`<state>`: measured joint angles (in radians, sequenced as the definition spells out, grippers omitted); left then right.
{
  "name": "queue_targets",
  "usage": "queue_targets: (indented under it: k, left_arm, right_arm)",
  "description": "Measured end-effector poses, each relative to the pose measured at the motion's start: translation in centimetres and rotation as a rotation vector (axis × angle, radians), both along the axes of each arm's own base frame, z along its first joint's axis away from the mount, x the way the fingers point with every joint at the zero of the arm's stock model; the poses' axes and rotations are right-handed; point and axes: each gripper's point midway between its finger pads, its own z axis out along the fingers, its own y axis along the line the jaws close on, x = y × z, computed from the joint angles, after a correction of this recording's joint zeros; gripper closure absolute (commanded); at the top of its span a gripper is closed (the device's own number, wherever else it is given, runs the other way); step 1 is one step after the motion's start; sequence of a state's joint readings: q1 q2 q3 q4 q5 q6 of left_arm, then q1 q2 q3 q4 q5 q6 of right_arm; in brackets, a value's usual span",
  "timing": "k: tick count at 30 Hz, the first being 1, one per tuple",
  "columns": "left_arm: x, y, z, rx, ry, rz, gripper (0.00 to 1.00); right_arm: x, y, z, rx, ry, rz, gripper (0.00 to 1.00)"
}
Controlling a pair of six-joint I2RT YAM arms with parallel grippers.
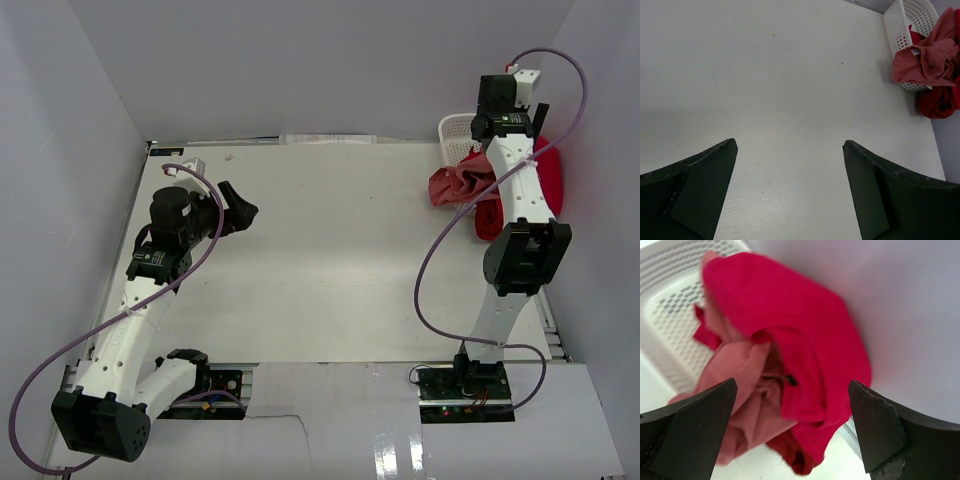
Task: Fold and stack the t-shirts
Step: Grab crumpled tshirt from bin with the right arm
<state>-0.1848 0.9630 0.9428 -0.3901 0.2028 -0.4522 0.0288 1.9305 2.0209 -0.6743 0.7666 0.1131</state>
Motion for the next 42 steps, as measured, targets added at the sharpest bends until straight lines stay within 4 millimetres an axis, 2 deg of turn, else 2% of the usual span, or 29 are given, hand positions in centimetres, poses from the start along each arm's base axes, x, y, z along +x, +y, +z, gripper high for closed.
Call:
queue_targets:
  k: [3, 6, 8, 12, 15, 16, 19, 22, 25, 28, 32, 34, 42]
  left_arm:
    - [0.0, 0.1, -0.1, 0.003, 0.004, 0.004, 0.02]
    - [0.2, 0.1, -0.5, 0.006, 0.015, 0.005, 0.02]
    - [0.4, 0.1, -1.0, 0.011, 0.031, 0.006, 0.02]
    - [0.7, 0.2, -2.3, 0.025, 0.074, 0.015, 0.02]
    - [1.0, 0.2, -3.1, 0.032, 0.1, 0.019, 0.02]
    - [1.1, 0.2, -3.4, 0.035, 0.108, 0.019, 0.02]
    - [1.3, 0.2, -4.3, 0.042, 0.137, 0.019, 0.02]
    - [1.4, 0.2, -5.0, 0.047, 0.163, 0.018, 0.02]
    - [1.6, 0.1, -5.3, 0.049, 0.174, 0.018, 0.02]
    - [1.6, 0.1, -5.4, 0.05, 0.18, 0.018, 0.02]
    - [1.6, 0.1, -5.2, 0.049, 0.178, 0.018, 0.02]
    - [1.6, 0.1, -5.2, 0.049, 0.177, 0.018, 0.02]
    - [1.6, 0.3, -4.9, 0.047, 0.169, 0.023, 0.02]
  right_arm:
    - [0.2, -3.3, 0.0, -0.018, -0.02, -0.082, 0.02]
    - [0.9, -6.1, -0.8, -0.025, -0.027, -0.14, 0.02]
    - [1.7, -7.1, -2.2, -0.023, -0.017, -0.157, 0.01]
    - [2.8, -8.0, -6.9, 0.005, 0.06, -0.159, 0.0]
    - [3.3, -8.3, -9.9, 0.037, 0.106, -0.146, 0.13]
    - [3.4, -8.4, -10.6, 0.047, 0.115, -0.145, 0.39]
    - [3.4, -9.1, -11.9, 0.067, 0.134, -0.145, 0.92]
    - [3.4, -9.7, -12.1, 0.1, 0.119, -0.15, 0.92]
    - [3.6, -9.5, -12.3, 0.124, 0.109, -0.129, 0.92]
    - [3.7, -8.7, -11.6, 0.13, 0.102, -0.101, 0.92]
    - [3.9, -5.8, -8.7, 0.147, 0.066, -0.024, 0.92]
    - [3.8, -3.7, -6.6, 0.158, 0.044, 0.034, 0.92]
    - [1.6, 5.7, 4.4, 0.203, -0.105, 0.291, 0.89]
